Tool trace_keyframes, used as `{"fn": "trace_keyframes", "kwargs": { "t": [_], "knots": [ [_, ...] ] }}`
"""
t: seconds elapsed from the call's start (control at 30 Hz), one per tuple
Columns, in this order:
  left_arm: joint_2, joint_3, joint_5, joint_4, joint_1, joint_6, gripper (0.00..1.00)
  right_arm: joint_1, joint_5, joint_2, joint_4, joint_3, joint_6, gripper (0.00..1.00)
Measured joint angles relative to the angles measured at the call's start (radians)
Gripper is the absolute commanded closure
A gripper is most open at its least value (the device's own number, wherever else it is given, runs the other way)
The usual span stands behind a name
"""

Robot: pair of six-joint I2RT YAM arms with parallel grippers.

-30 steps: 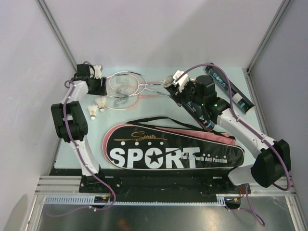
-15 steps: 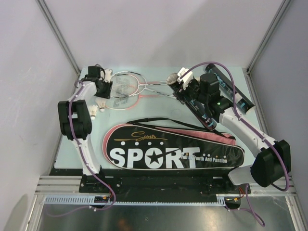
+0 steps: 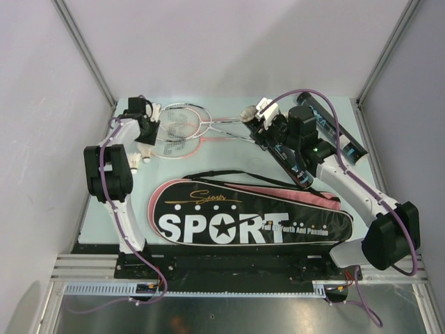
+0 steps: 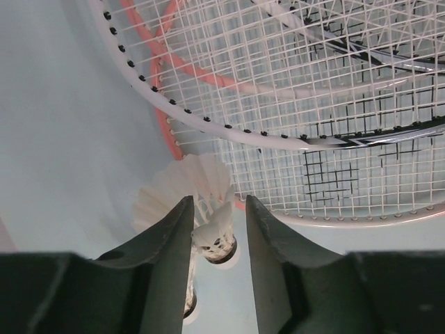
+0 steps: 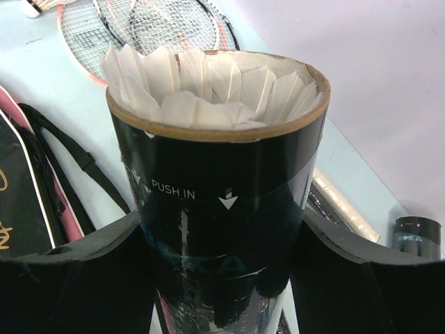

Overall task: Pack up the badminton gear
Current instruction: Pick up the shuttlecock at the center of the board, then place the shuttlecock at the shuttle tube.

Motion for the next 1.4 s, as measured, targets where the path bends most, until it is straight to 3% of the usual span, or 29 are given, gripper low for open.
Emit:
{"fn": "trace_keyframes", "kwargs": {
  "t": [0.1, 0.2, 0.43, 0.53, 0.7, 0.8, 0.97, 1.17, 1.4],
  "knots": [
    [0.000, 0.000, -0.011, 0.000, 0.000, 0.000, 0.73, 0.000, 0.001, 0.007, 0.004, 0.000, 0.000, 0.81],
    [0.000, 0.000, -0.025, 0.000, -0.002, 0.001, 1.00, 0.006, 0.017, 0.020, 0.010, 0.000, -0.008, 0.80],
    [-0.008, 0.000, -0.105, -0.019, -0.042, -0.019, 0.99, 0.015, 0.031, 0.031, 0.008, 0.000, -0.024, 0.79],
    [-0.056, 0.002, -0.138, -0.081, -0.095, -0.100, 1.00, 0.024, 0.031, 0.031, 0.006, 0.000, -0.027, 0.78],
    [-0.288, -0.011, 0.031, -0.133, -0.142, -0.331, 1.00, 0.049, -0.004, 0.031, -0.023, 0.000, -0.059, 0.78],
    [-0.526, -0.099, 0.225, -0.013, -0.149, -0.494, 1.00, 0.079, -0.044, 0.036, -0.055, 0.000, -0.098, 0.78],
    [-0.802, -0.222, 0.375, 0.257, -0.262, -0.678, 1.00, 0.118, -0.112, 0.059, -0.104, 0.000, -0.149, 0.78],
    [-0.901, -0.395, 0.351, 0.508, -0.435, -0.758, 0.99, 0.138, -0.116, 0.074, -0.106, 0.000, -0.157, 0.82],
    [-0.900, -0.537, 0.251, 0.627, -0.528, -0.798, 1.00, 0.136, -0.103, 0.074, -0.089, 0.000, -0.137, 0.81]
  ]
}}
